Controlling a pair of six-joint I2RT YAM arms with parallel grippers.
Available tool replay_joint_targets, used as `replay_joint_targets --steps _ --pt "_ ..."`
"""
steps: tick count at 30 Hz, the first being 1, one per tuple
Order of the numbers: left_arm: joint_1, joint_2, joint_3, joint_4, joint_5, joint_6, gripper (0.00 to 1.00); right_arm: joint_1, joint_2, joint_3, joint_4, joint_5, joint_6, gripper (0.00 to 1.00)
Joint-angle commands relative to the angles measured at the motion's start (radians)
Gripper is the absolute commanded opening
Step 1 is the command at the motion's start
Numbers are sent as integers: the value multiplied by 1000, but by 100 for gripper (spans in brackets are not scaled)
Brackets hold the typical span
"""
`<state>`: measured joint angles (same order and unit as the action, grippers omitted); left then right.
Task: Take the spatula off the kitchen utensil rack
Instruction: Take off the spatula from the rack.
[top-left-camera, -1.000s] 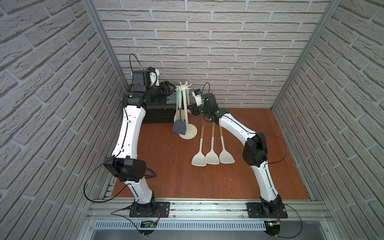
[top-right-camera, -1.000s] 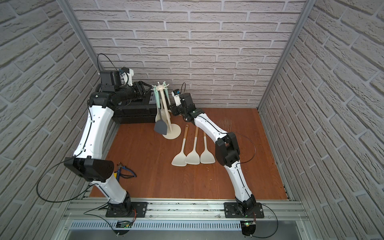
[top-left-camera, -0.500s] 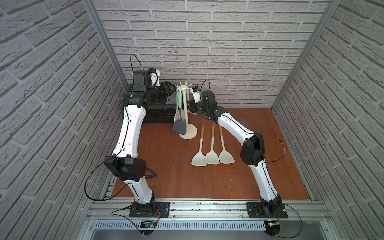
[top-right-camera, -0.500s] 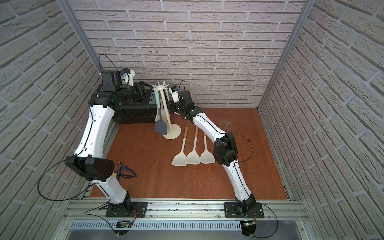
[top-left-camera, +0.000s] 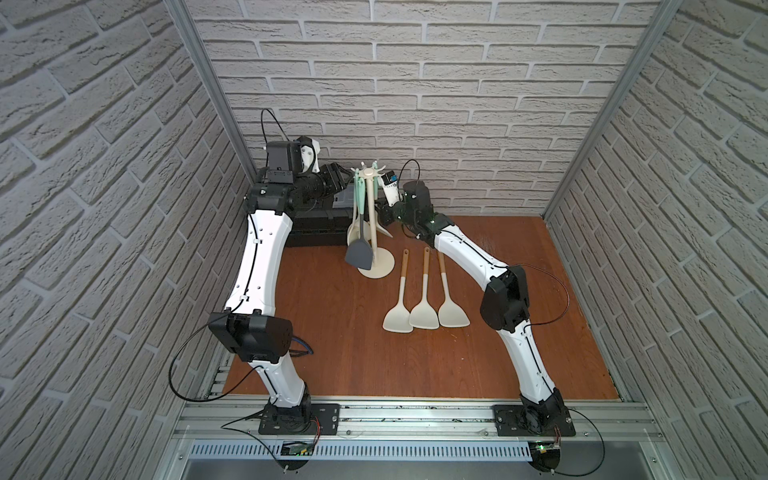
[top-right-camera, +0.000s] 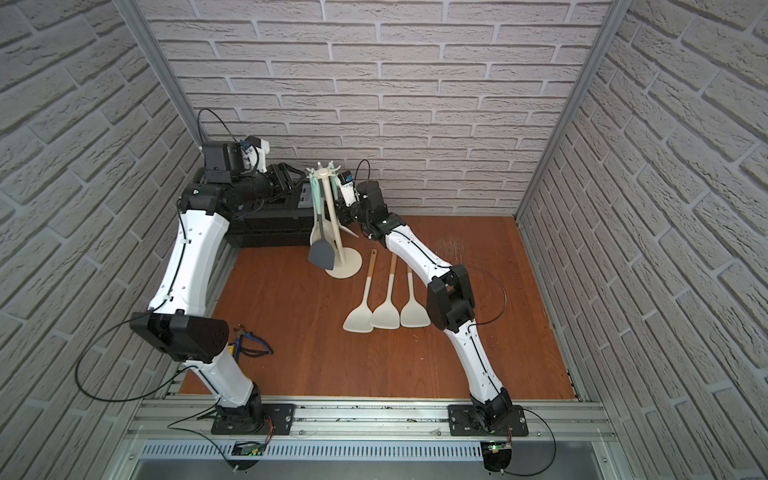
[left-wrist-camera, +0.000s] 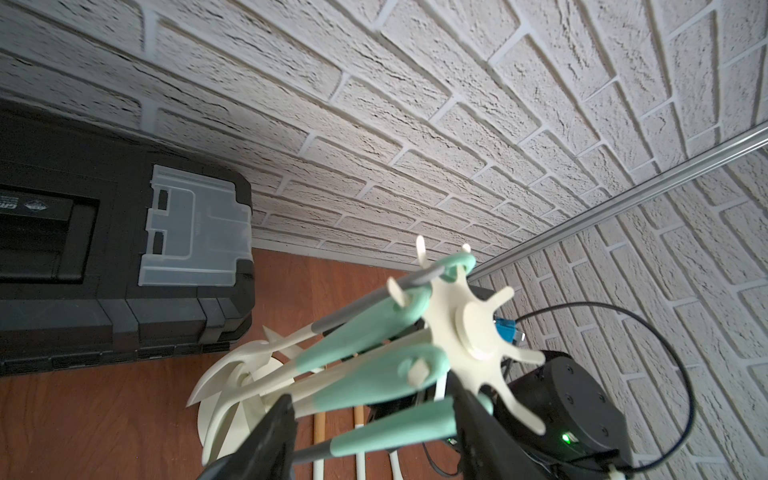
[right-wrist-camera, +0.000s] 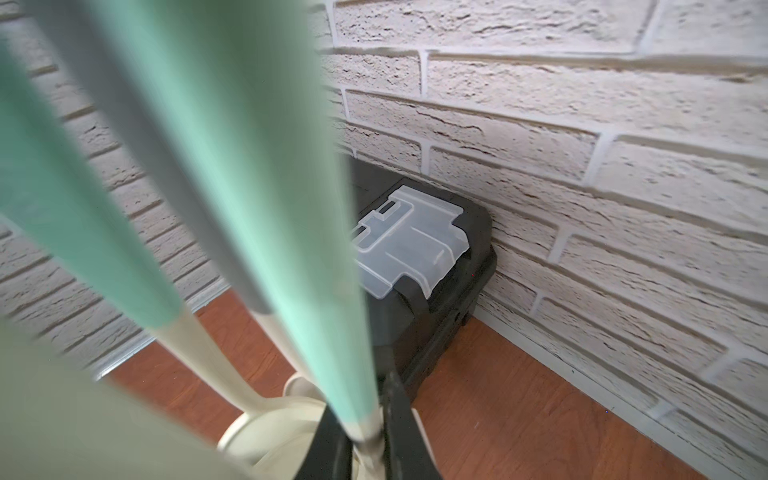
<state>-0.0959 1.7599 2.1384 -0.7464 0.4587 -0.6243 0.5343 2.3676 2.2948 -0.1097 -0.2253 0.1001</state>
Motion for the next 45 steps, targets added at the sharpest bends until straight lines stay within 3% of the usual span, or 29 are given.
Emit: replay_joint_targets --steps 1,11,24,36,45 --pt "2 -2 3 19 10 10 62 6 -10 0 55 1 -4 6" --pt "10 -22 -24 19 8 14 62 10 -76 -68 74 53 -43 3" --pt "19 -40 -42 20 17 12 62 23 -140 -77 -22 212 -220 3" --pt "20 -71 -82 29 16 10 62 25 -180 -69 -41 266 -203 3" --pt "31 -114 -129 41 17 9 62 23 -162 16 -172 370 -205 3"
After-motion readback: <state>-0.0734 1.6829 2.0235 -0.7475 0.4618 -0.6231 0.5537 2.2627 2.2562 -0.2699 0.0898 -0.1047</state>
